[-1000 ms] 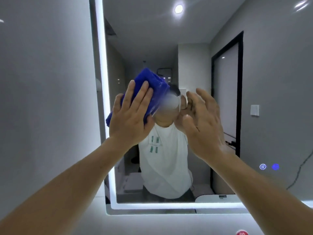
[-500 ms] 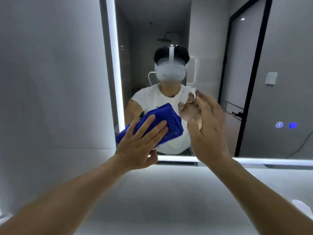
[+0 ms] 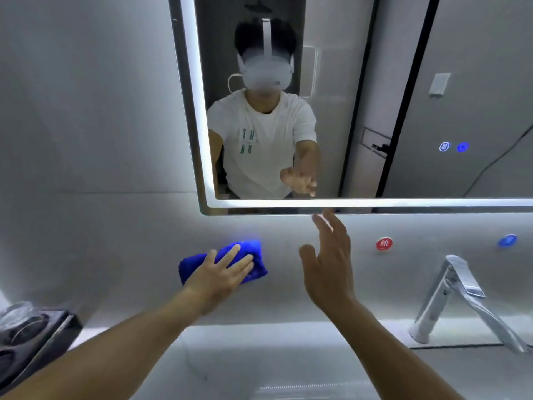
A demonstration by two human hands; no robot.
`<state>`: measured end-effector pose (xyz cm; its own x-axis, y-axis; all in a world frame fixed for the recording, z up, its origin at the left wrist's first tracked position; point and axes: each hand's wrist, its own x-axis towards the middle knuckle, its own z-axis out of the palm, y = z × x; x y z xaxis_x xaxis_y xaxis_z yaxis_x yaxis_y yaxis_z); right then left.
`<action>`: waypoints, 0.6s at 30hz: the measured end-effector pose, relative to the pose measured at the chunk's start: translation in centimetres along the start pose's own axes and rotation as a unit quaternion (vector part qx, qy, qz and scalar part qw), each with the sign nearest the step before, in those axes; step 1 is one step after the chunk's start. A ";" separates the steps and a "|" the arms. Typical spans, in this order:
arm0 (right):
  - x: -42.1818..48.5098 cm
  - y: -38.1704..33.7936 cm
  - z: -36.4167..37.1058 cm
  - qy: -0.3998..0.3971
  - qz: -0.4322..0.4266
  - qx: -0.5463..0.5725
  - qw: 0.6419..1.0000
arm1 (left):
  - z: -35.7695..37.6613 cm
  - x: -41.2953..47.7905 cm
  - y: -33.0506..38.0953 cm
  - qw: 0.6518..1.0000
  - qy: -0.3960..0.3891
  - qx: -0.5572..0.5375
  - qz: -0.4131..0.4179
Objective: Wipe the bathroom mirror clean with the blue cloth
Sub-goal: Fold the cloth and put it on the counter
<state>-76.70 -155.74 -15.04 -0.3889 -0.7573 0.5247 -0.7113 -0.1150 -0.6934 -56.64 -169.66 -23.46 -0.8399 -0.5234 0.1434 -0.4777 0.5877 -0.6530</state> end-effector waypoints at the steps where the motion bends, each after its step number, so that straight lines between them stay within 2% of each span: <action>1: -1.0 0.5 0.3 -0.014 0.009 0.002 1.000 | 0.2 -1.4 1.3 0.998 -0.055 -0.035 -0.006; 4: -4.1 2.3 1.5 -0.065 0.081 0.032 0.994 | -1.1 -3.8 5.0 0.983 -0.062 -0.146 -0.089; 6: -6.5 3.1 2.3 -0.126 0.184 0.091 0.971 | -2.9 -4.7 8.1 0.934 -0.021 -0.306 -0.184; 7: -7.8 3.4 2.6 -0.161 0.246 0.118 0.949 | -3.9 -4.9 9.6 0.902 -0.017 -0.367 -0.227; 9: -9.8 3.8 3.1 -0.219 0.367 0.168 0.888 | -5.4 -5.2 12.6 0.848 -0.062 -0.453 -0.268; 11: -11.3 4.7 3.5 -0.264 0.473 0.234 0.808 | -6.7 -5.7 15.2 0.817 -0.062 -0.506 -0.268; 13: -12.5 6.0 3.8 -0.268 0.516 0.283 0.763 | -7.8 -6.4 17.8 0.788 -0.059 -0.548 -0.273; 15: -13.7 7.5 4.0 -0.234 0.521 0.318 0.757 | -8.4 -7.2 20.0 0.746 -0.068 -0.595 -0.291; 18: -15.9 9.7 3.9 -0.215 0.502 0.311 0.778 | -8.7 -8.2 22.9 0.683 -0.074 -0.656 -0.312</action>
<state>-75.14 -147.35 -32.08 -0.2391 -0.7953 -0.5571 0.2970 0.4864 -0.8217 -62.94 -146.58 -33.09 -0.3784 -0.9243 -0.0505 -0.6318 0.2180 0.7438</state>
